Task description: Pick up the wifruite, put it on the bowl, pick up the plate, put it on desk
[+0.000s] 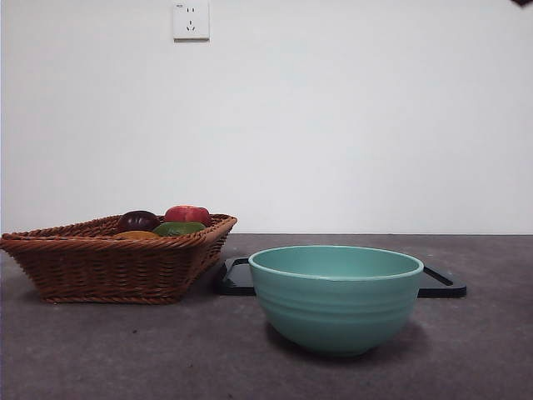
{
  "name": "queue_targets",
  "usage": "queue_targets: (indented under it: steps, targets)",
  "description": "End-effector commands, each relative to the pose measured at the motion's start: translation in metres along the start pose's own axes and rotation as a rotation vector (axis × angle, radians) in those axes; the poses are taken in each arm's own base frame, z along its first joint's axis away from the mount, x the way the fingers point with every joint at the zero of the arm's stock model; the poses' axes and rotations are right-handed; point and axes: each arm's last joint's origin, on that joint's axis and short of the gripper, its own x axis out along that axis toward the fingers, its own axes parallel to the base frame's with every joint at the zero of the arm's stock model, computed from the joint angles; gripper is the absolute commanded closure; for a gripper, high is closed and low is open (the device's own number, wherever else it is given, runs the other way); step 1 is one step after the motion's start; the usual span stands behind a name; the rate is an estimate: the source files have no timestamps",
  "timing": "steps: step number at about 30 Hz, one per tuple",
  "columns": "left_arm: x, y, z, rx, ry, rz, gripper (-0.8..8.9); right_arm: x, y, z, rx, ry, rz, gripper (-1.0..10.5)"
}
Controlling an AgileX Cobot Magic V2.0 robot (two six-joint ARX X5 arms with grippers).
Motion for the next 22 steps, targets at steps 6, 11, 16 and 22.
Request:
queue_targets:
  steps: [6,11,16,22]
  targets:
    - [0.002,0.000,-0.007,-0.010,0.026,0.003,8.07,-0.011,-0.039,-0.015,-0.057,-0.415,-0.314,9.4]
    - [0.002,0.000,-0.007,-0.010,0.026,0.003,8.07,0.008,-0.063,-0.068,-0.079,-0.586,-0.522,9.4]
    - [0.002,0.000,-0.007,-0.010,0.026,0.003,8.07,0.026,-0.074,-0.103,-0.071,-0.652,-0.624,9.4]
    - [0.002,0.000,-0.007,-0.010,0.026,0.003,8.07,0.041,-0.083,-0.130,-0.064,-0.669,-0.661,9.4]
